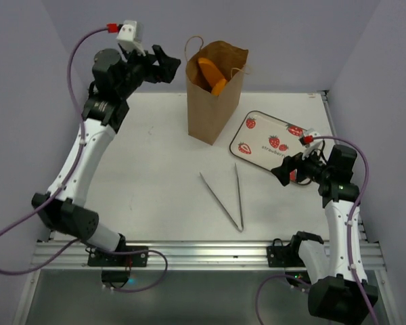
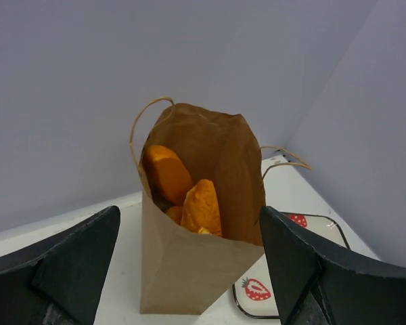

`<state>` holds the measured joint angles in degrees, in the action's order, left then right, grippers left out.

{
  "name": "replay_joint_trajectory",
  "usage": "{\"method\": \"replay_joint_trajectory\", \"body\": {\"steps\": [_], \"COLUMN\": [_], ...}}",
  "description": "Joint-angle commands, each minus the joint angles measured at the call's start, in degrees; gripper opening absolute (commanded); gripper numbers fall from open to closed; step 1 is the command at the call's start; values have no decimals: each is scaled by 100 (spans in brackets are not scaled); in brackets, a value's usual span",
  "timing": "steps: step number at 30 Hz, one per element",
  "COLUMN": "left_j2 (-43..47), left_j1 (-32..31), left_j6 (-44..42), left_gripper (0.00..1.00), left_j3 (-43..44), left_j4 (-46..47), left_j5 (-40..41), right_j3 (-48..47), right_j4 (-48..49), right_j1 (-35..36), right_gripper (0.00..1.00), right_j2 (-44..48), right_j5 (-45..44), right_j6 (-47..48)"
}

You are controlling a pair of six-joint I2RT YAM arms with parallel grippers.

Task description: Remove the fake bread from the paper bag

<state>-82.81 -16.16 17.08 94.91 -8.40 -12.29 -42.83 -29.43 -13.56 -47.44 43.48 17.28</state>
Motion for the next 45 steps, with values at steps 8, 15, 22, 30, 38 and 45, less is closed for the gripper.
{"method": "replay_joint_trajectory", "body": {"steps": [8, 15, 22, 30, 38, 45], "left_j2": [-2677, -3390, -3778, -3998, -4226, -4306], "left_j1": [-10, -18, -53, -98, -194, -238], "left_j6": [603, 928, 981, 700, 621, 472], "left_gripper": [77, 64, 57, 52, 42, 26], "left_j3": [2784, 2927, 3165, 3200, 3358, 3367], "left_j4": [-732, -329, -241, -267, -250, -258], "left_j5": [-405, -423, -432, -168, -133, 8], "right_j3": [-200, -200, -217, -217, -226, -226], "right_j4": [7, 16, 16, 7, 7, 7], "right_j1": [-6, -15, -15, -15, -15, -15], "right_gripper": [99, 99, 99, 99, 99, 99], "right_j2": [139, 156, 156, 130, 112, 130], "right_j5": [459, 459, 442, 459, 424, 415], "right_j6": [74, 48, 39, 30, 30, 30]}}
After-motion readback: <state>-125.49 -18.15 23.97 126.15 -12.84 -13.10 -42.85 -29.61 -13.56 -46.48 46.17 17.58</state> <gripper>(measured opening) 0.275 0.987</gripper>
